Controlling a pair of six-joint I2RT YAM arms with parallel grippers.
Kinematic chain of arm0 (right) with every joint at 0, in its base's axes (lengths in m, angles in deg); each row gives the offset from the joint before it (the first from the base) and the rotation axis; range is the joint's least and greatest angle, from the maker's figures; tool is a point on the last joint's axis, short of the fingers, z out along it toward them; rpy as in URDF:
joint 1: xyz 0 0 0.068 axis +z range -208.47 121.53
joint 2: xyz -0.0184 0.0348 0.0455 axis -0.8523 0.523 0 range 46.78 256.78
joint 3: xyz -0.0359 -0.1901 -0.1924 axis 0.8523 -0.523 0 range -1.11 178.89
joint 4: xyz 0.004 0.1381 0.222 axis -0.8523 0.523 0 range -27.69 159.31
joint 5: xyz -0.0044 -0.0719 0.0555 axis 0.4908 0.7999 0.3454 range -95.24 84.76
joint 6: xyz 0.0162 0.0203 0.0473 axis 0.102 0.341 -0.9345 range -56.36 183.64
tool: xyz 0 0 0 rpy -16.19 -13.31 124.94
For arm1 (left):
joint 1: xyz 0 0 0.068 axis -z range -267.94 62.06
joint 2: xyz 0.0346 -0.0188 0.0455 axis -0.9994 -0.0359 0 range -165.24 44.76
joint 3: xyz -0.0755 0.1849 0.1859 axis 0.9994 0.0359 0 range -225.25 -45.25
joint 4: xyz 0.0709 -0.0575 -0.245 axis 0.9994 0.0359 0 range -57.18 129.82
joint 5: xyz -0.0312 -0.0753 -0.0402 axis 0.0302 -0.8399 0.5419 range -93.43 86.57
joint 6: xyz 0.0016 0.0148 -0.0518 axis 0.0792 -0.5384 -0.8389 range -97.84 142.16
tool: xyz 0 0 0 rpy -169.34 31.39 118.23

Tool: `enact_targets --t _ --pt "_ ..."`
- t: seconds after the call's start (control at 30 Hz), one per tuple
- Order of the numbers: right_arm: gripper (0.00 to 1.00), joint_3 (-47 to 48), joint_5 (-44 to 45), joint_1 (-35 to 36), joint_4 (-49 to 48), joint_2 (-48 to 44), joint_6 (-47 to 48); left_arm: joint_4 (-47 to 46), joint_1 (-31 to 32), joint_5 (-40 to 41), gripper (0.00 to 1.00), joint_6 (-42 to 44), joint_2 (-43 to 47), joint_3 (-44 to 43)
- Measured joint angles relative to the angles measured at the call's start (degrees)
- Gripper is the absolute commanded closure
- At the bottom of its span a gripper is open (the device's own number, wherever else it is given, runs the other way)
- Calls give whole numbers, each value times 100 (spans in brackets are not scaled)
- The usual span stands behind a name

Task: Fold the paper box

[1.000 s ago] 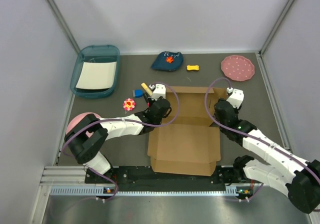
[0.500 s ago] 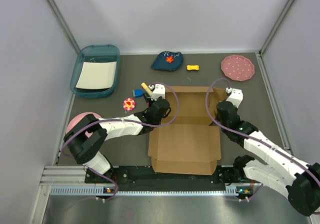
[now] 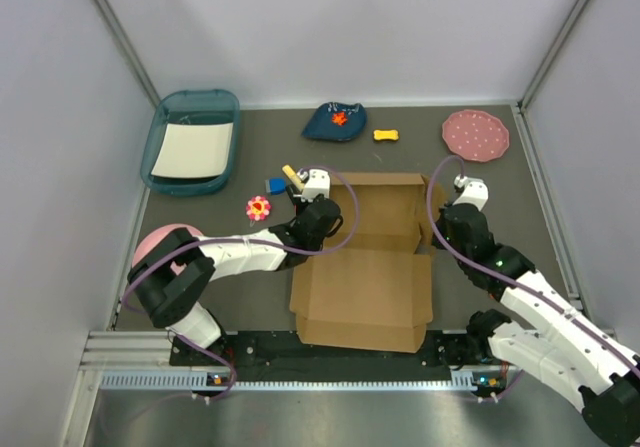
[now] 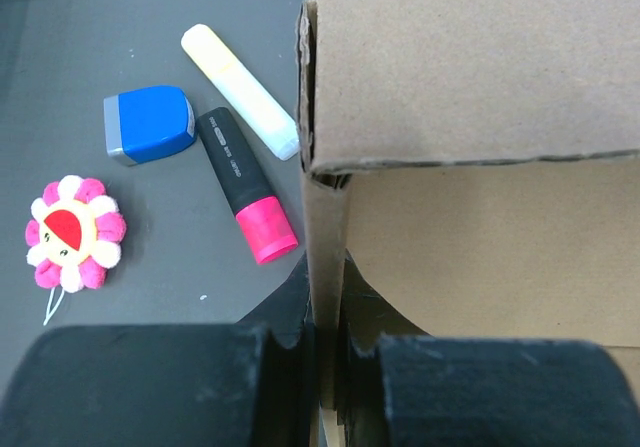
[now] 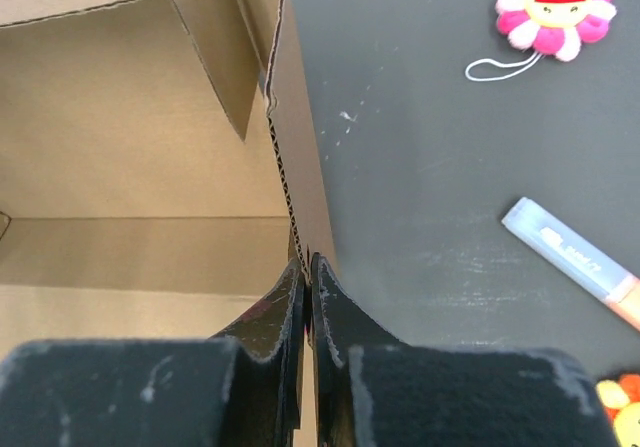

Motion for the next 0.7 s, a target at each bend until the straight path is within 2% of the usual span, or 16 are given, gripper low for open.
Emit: enact_targets --t 0.37,0.7 --pt "100 273 -625 0 337 -20 -455 -190 125 310 100 153 20 146" --pt "100 531 -691 0 597 55 -564 -1545 162 352 100 623 662 1307"
